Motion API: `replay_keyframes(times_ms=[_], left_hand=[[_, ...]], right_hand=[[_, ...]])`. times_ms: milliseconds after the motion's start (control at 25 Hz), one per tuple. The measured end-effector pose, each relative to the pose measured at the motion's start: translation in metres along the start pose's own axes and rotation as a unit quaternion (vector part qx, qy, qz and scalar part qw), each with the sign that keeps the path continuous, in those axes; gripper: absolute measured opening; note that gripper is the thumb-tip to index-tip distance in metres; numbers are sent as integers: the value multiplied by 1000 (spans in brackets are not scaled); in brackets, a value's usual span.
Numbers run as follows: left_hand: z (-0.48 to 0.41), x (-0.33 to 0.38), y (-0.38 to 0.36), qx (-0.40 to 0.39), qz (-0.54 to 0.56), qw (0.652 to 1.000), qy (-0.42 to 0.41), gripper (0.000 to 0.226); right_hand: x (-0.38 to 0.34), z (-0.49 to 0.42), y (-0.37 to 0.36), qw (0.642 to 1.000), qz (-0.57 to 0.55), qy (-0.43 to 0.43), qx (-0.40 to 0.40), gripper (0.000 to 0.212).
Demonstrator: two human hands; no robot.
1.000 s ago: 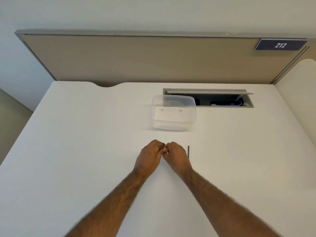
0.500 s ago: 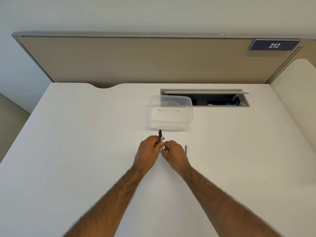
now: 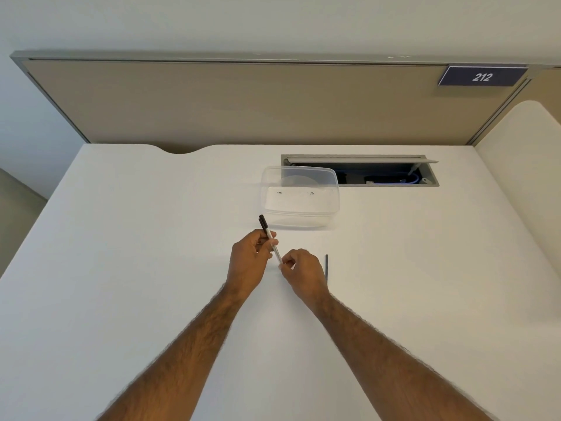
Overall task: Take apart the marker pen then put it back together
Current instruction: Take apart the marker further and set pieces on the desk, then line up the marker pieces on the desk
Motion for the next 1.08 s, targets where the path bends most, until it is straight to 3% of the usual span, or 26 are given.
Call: replay_keyframes(times_ms=[640,800,1080], left_hand=[[-15,3,28,71,118,990,17,17],[-12,-10,30,81,76,993,43,17],[5,-44,3,21,9,992,121,3]], right_hand=[[8,4,-5,999,-9,-36,8,6],[18,3,-5,997,6,-70,28,6],[21,-2,0,991,96,-84,39,14]])
Point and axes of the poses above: each hand's wrist, its own z-axis away from the middle knuckle, its own y-axis out of the back of the hand, x = y × z, the point moved 9 cm from there along -z, towards the middle knuckle, and after that the axes turned 6 degrees about -x, right-handed, at the moved point
